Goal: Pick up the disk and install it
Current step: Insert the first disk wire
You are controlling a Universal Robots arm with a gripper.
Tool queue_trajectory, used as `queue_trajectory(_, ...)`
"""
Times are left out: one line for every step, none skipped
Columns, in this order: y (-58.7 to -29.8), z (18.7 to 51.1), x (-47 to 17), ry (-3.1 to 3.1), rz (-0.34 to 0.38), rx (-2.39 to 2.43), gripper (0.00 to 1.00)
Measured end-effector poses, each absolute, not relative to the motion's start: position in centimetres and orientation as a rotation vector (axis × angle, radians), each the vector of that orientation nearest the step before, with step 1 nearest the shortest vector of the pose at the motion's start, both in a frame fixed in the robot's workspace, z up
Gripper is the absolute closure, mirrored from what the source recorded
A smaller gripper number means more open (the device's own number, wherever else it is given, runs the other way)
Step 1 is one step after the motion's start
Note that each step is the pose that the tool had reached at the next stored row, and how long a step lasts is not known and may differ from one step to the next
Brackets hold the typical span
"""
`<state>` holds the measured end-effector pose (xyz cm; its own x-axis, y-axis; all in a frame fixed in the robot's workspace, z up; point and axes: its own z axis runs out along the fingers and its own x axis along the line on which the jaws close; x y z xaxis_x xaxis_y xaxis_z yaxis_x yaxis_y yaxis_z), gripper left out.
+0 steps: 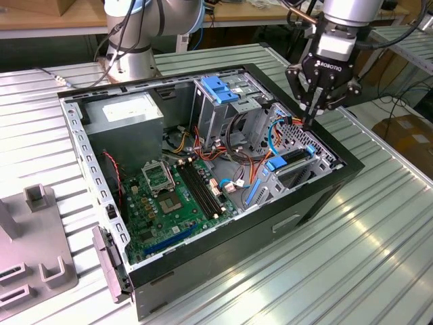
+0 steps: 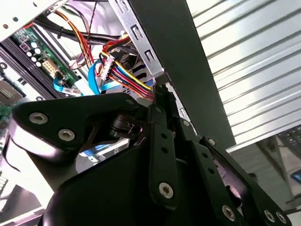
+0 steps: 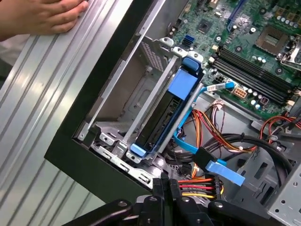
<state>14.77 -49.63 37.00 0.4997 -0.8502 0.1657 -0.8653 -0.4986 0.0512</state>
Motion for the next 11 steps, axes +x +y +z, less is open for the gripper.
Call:
queue_trajectory(-49.63,36.99,14.77,-1.52,0.178,2.595,0.84)
queue_trajectory(-49.63,36.99,14.77,-1.538,0.176,2.584,0.84)
queue_trajectory(-49.63,36.98,14.77,-1.567,0.174,2.565,0.84)
queue_trajectory(-49.63,36.97,14.77,-1.593,0.172,2.548,0.84)
queue_trajectory(-49.63,36.96,14.77,-1.613,0.17,2.535,0.84)
queue_trajectory(-49.63,36.95,14.77,-1.629,0.169,2.524,0.84)
queue_trajectory(-49.63,36.93,14.77,-1.649,0.167,2.509,0.84)
queue_trajectory(-49.63,36.92,14.77,-1.667,0.165,2.496,0.84)
queue_trajectory(-49.63,36.86,14.77,-1.691,0.163,2.479,0.84)
queue_trajectory(-49.63,36.82,14.77,-1.705,0.162,2.468,0.84)
queue_trajectory(-49.63,36.79,14.77,-1.715,0.163,2.46,0.84)
